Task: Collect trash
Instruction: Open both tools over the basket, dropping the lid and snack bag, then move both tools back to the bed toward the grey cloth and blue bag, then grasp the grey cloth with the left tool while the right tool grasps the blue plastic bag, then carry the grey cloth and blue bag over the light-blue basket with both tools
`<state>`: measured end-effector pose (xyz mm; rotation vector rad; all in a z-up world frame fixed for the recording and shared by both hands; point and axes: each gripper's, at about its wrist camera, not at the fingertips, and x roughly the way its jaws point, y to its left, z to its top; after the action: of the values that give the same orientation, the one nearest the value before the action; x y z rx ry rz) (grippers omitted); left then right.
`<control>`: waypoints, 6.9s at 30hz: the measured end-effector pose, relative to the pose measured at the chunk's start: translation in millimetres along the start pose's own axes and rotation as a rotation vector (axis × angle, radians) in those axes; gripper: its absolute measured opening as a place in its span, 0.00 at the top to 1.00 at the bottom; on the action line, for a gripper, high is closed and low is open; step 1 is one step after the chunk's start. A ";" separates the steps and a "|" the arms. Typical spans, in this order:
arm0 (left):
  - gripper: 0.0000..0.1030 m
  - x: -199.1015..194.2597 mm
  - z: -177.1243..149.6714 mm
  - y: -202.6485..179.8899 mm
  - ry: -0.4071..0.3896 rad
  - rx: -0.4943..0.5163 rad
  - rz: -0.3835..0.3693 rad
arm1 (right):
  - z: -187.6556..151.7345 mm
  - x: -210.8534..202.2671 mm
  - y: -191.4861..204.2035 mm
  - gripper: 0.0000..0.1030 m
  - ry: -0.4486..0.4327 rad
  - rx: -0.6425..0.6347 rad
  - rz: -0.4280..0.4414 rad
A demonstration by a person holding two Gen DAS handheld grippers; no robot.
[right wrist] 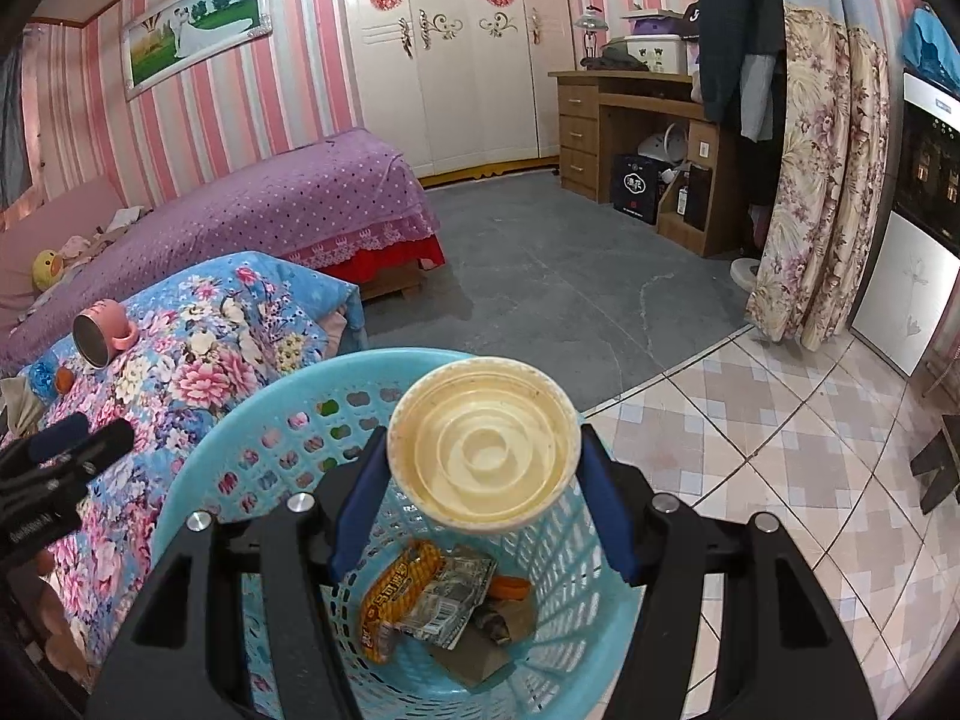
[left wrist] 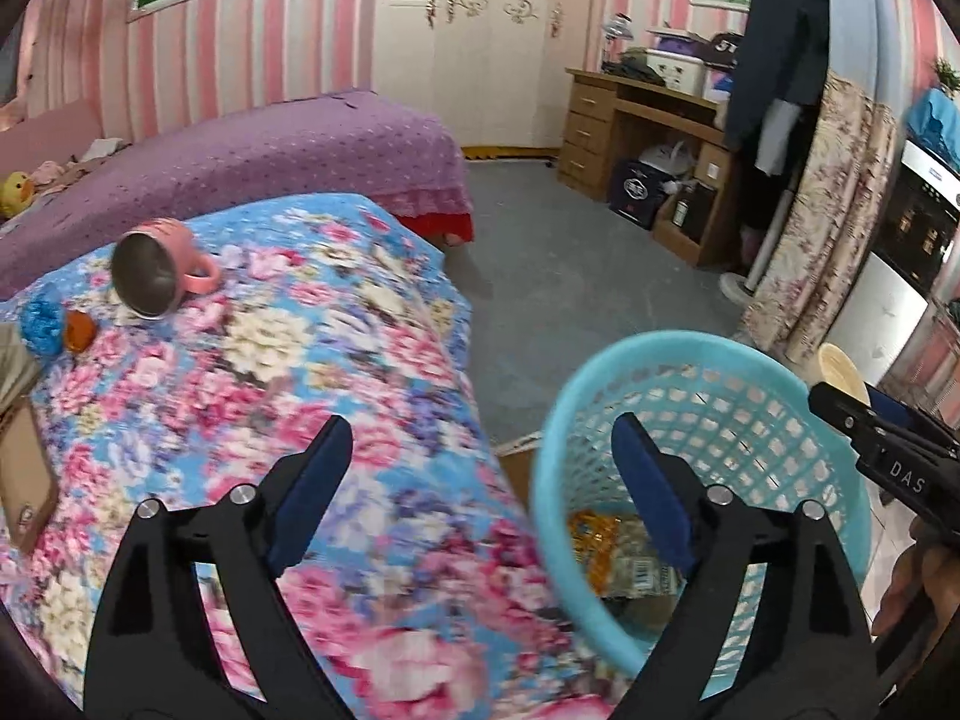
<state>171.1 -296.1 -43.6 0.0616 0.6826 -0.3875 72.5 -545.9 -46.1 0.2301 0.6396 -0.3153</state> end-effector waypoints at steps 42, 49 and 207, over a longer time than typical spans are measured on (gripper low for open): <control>0.05 -100.5 1.2 213.0 -0.181 -0.100 0.285 | 12.7 -7.2 192.0 0.05 -0.082 -0.141 0.095; 0.05 -102.7 -1.7 256.6 -0.166 -0.159 0.314 | 6.0 6.7 242.9 0.04 -0.048 -0.194 0.167; 0.84 -140.7 -55.6 235.7 -0.103 -0.261 0.235 | -18.3 -58.2 239.5 0.96 -0.070 -0.315 0.417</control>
<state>124.9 -21.4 -15.3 -0.1244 0.6118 -0.0737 103.9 -305.6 2.6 0.0458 0.5482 0.1778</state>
